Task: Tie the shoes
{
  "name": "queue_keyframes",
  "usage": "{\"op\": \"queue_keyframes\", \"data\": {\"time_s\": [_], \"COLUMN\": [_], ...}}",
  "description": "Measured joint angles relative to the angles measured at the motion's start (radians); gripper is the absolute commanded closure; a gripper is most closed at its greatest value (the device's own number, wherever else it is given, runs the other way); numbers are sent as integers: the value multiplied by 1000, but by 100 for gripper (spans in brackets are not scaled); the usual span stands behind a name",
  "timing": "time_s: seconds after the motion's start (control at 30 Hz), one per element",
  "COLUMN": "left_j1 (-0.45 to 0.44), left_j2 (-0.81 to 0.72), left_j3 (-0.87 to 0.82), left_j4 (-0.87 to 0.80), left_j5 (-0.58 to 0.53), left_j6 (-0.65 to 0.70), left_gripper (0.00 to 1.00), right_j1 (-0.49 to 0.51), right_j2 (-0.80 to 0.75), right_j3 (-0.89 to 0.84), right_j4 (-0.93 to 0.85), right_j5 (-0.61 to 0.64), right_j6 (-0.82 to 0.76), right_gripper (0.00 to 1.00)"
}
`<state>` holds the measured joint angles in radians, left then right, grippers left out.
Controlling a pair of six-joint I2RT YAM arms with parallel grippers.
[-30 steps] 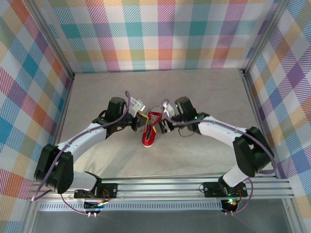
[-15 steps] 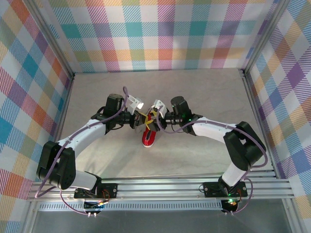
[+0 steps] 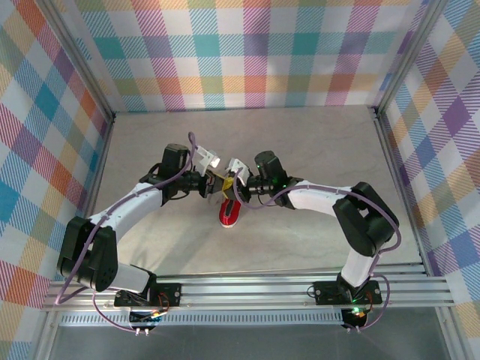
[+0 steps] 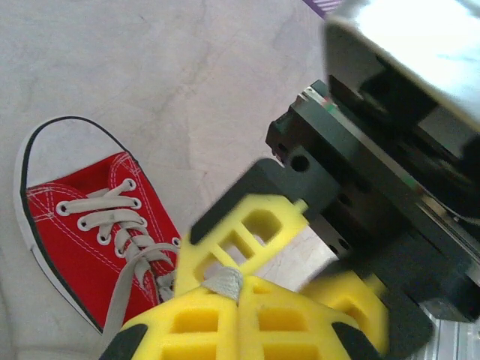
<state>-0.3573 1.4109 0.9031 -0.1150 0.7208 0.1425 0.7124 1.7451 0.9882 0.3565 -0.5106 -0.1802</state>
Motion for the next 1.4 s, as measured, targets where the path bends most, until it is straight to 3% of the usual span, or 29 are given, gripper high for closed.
{"op": "queue_keyframes", "data": {"time_s": [0.17,0.3,0.5,0.7,0.87,1.13,1.4], "left_j1": [3,21,111,130,88,-4,-56], "left_j2": [-6,-48,-85,136,331,484,599], "left_j3": [6,5,28,187,257,340,478], "left_j4": [-16,-43,-103,-251,-319,-355,-435], "left_j5": [-34,-117,-280,-393,-447,-482,-652], "left_j6": [-11,-40,-103,-136,-143,-142,-99], "left_gripper": [63,52,55,63,63,64,71], "right_j1": [-3,-1,-1,-2,-1,-1,-1], "right_j2": [1,0,-9,-31,-37,-39,-39], "right_j3": [0,0,0,-2,-13,-14,-14], "right_j4": [-5,-19,-41,-61,-70,-88,-89], "right_j5": [12,17,21,29,31,31,29], "right_j6": [2,2,3,8,8,8,11], "right_gripper": [100,100,100,100,100,100,100]}}
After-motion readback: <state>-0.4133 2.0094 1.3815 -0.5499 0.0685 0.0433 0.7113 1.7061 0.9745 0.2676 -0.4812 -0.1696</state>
